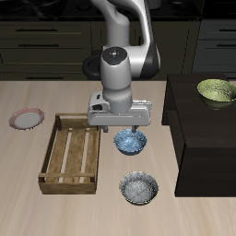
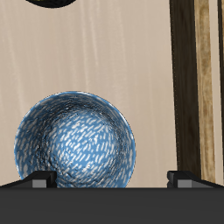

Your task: Place the blue bowl on the plate

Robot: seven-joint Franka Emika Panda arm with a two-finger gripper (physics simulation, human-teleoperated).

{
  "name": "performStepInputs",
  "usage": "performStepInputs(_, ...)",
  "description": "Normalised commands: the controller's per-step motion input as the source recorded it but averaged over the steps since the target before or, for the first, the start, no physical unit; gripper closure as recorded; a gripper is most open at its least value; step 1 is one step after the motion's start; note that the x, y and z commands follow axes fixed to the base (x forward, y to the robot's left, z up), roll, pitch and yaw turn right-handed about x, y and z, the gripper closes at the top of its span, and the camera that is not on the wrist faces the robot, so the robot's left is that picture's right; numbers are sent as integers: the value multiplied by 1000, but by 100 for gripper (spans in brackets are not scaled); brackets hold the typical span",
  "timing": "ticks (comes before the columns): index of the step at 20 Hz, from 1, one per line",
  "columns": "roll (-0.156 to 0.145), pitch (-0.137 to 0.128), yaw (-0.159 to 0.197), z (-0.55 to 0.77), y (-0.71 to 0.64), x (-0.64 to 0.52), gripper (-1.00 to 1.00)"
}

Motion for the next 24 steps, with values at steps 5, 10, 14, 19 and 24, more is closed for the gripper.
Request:
performStepInputs(5,-2,13,2,-117,-45,1,-100)
performStepInputs(10,1,40,-3,-256,8,17,-100)
performStepInputs(14,4,28,-2,-188,10,-1,-100)
performStepInputs(19,7,36,0,-196,43,-15,-100)
performStepInputs(24,33,77,-1,-352,64,0,-100)
